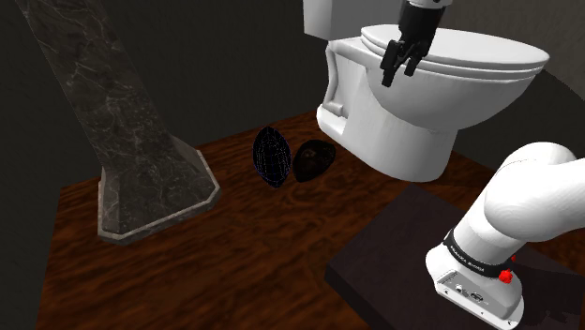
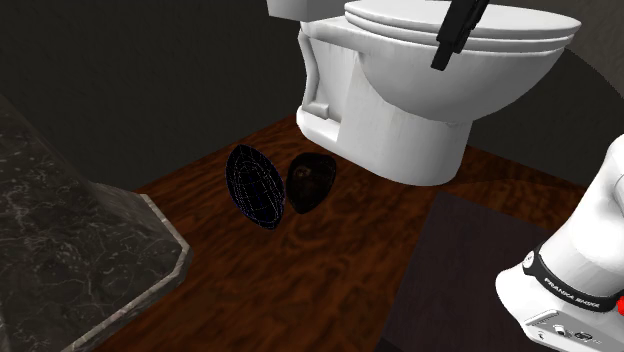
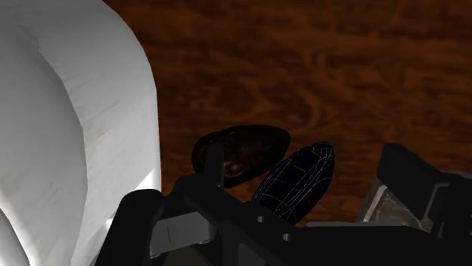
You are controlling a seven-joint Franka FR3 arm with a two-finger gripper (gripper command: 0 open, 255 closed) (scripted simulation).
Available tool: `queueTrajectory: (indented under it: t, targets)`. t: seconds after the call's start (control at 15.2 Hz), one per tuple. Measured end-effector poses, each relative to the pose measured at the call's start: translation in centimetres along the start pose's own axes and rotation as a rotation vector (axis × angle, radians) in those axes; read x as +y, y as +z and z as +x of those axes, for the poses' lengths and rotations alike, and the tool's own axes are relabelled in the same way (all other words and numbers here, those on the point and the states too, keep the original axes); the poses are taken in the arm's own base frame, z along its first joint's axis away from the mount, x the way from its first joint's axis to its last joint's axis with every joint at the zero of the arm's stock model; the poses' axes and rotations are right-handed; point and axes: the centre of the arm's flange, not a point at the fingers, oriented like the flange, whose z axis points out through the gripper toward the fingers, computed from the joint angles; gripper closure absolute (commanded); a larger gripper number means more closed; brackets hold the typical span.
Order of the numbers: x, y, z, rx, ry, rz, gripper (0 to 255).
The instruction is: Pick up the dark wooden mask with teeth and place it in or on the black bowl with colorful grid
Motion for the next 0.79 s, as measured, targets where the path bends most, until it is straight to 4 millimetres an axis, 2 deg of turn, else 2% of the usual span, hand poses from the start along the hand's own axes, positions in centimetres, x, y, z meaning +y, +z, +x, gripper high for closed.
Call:
queueTrajectory:
  t: [0.07,0.2,0.79]
  targets:
    - [0.0,0.0,0.0,0.000,0.000,0.000,0]
    - [0.6,1.4,0.8,-0.001,0.000,0.004,0]
    - [4.4,10.9,6.2,0.001,-0.002,0.031,0]
